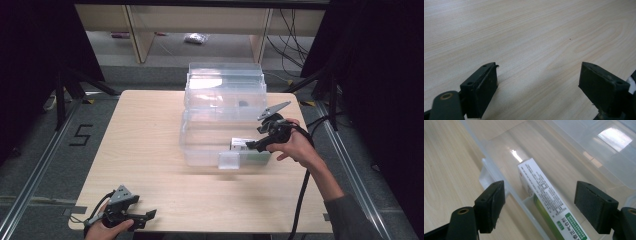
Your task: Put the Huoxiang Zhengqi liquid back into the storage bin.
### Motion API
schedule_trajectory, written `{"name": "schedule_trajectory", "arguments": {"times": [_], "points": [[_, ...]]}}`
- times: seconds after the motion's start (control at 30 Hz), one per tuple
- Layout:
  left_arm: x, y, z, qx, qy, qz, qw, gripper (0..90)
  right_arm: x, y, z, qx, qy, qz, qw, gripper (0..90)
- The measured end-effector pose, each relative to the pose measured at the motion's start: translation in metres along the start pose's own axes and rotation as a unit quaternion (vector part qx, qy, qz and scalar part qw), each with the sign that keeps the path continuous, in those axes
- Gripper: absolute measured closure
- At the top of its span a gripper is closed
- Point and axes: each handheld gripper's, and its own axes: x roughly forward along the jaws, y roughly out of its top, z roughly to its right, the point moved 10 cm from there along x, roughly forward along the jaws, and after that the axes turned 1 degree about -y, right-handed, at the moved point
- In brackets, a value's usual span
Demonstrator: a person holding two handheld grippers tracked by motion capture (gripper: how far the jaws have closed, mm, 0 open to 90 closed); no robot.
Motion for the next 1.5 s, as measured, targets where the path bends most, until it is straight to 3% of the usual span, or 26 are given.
{"name": "schedule_trajectory", "arguments": {"times": [0.17,0.2,0.27,0.33,0.4,0.47,0.57,0.63,0.67,0.73,0.83,0.9,0.93,0.97,1.0,1.03,1.07,1.13,1.17,1.23,1.27,1.33,1.37,1.43,1.5], "points": [[0.0,0.0,0.0,-0.004,0.002,-0.001,1.0,14.8,-0.005,0.0,-0.007,0.022,-0.001,0.008,0.9997,25.8],[0.0,0.0,0.0,-0.003,0.002,0.001,1.0,14.8,-0.004,0.0,-0.006,0.008,0.001,0.01,0.9999,25.8],[-0.001,0.0,0.0,-0.004,0.005,0.003,1.0,14.8,-0.002,-0.001,-0.008,0.014,0.0,0.013,0.9998,25.8],[0.0,0.0,0.0,-0.004,0.005,0.003,1.0,14.8,-0.001,-0.003,-0.006,-0.006,-0.001,0.007,1.0,25.8],[0.0,0.0,0.0,-0.004,0.005,0.003,1.0,14.8,-0.001,-0.003,-0.01,0.014,0.005,0.003,0.9999,25.8],[0.0,0.0,-0.001,0.0,0.004,0.004,1.0,14.8,-0.002,-0.003,-0.011,0.011,0.006,0.0,0.9999,25.7],[0.0,0.0,0.0,-0.004,0.002,0.005,1.0,14.8,0.0,-0.005,-0.013,0.026,0.0,0.005,0.9996,24.4],[-0.001,0.0,0.0,-0.003,0.0,0.001,1.0,14.8,-0.001,-0.007,-0.013,0.014,0.008,-0.001,0.9999,23.4],[0.0,0.0,0.0,-0.004,0.001,0.002,1.0,14.8,-0.002,-0.008,-0.011,0.011,-0.002,0.0,0.9999,23.2],[0.0,0.0,0.0,0.0,0.001,0.002,1.0,14.8,-0.001,-0.008,-0.016,0.038,0.005,0.002,0.9993,21.9],[-0.001,0.0,-0.001,0.0,0.005,0.004,1.0,14.8,0.001,-0.009,-0.011,0.002,-0.002,0.014,0.9999,21.1],[-0.001,0.0,0.0,0.001,0.0,0.002,1.0,14.8,0.001,-0.011,-0.013,0.008,0.001,0.011,0.9999,21.1],[-0.001,0.0,0.0,-0.001,0.001,0.003,1.0,14.8,0.0,-0.011,-0.017,0.028,0.005,0.005,0.9996,21.1],[-0.001,0.0,0.0,0.001,-0.001,0.001,1.0,14.8,0.0,-0.01,-0.015,0.012,0.003,0.009,0.9999,21.1],[-0.001,0.0,0.0,0.001,-0.001,0.002,1.0,14.8,0.001,-0.01,-0.02,0.029,0.006,0.01,0.9995,21.1],[-0.001,0.0,0.0,0.0,-0.001,0.002,1.0,14.8,0.001,-0.011,-0.017,0.005,0.002,0.012,0.9999,21.1],[-0.001,0.0,-0.001,0.0,-0.001,0.0,1.0,14.8,-0.001,-0.011,-0.021,0.02,0.01,0.007,0.9997,21.0],[-0.001,0.0,-0.001,0.001,-0.001,0.001,1.0,14.8,0.0,-0.009,-0.024,0.027,0.008,0.016,0.9995,21.0],[-0.001,0.0,0.0,0.0,-0.001,0.002,1.0,14.8,0.0,-0.009,-0.023,0.012,0.01,0.017,0.9997,21.0],[-0.001,0.0,0.0,0.0,-0.001,0.0,1.0,14.8,0.001,-0.008,-0.024,0.01,0.002,0.026,0.9996,21.0],[-0.001,0.0,0.0,0.0,-0.001,0.002,1.0,14.8,0.0,-0.009,-0.028,0.02,0.012,0.02,0.9995,21.0],[-0.001,0.0,0.0,0.001,-0.002,0.001,1.0,14.8,0.002,-0.008,-0.029,0.019,0.01,0.031,0.9993,21.0],[-0.001,0.0,0.0,0.0,-0.001,0.001,1.0,14.8,0.002,-0.008,-0.029,0.006,0.006,0.034,0.9994,21.0],[-0.001,0.0,0.0,0.0,-0.001,0.002,1.0,14.8,0.001,-0.01,-0.033,0.011,0.015,0.03,0.9994,21.0],[-0.001,0.0,0.0,0.001,-0.001,0.001,1.0,14.8,0.002,-0.009,-0.032,0.005,0.01,0.042,0.999,20.8]]}}
